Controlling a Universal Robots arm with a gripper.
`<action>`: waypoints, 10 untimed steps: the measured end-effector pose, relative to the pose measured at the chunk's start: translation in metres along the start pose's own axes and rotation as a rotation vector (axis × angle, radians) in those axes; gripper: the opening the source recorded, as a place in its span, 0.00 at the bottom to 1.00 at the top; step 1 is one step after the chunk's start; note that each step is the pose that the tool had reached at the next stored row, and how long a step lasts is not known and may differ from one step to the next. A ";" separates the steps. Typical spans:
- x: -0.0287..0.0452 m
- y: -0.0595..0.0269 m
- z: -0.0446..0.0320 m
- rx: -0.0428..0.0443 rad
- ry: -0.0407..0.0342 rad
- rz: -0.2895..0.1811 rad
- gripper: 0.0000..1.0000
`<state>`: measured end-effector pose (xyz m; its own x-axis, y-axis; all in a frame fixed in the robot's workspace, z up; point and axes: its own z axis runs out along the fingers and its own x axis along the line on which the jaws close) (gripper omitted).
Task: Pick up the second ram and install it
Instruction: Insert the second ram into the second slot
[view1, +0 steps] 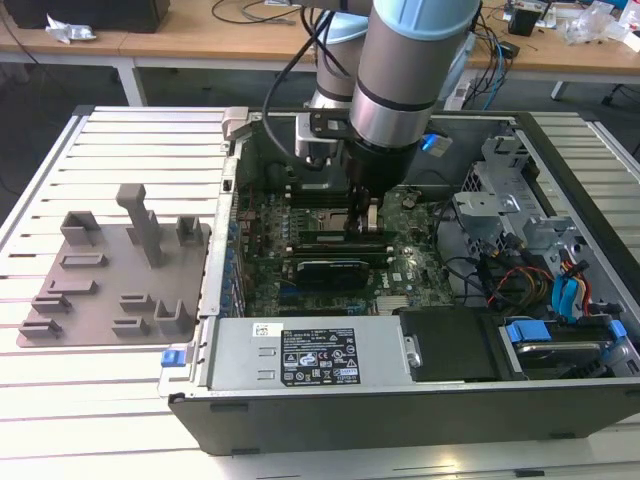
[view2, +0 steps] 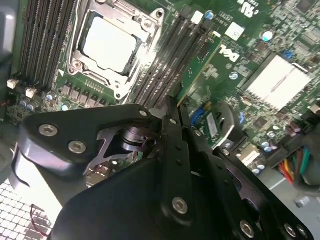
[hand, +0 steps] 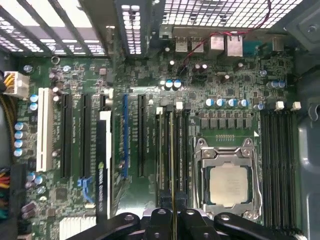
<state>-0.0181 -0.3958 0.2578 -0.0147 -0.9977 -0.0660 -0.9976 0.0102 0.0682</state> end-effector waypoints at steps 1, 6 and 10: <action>-0.0005 0.0008 0.0019 0.0005 -0.0005 0.008 0.13; -0.0089 0.0032 0.0100 0.0022 -0.0022 0.034 0.13; -0.0086 0.0034 0.0150 0.0029 -0.0026 0.044 0.13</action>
<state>-0.0224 -0.3862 0.2437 -0.0590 -0.9961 -0.0656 -0.9962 0.0545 0.0682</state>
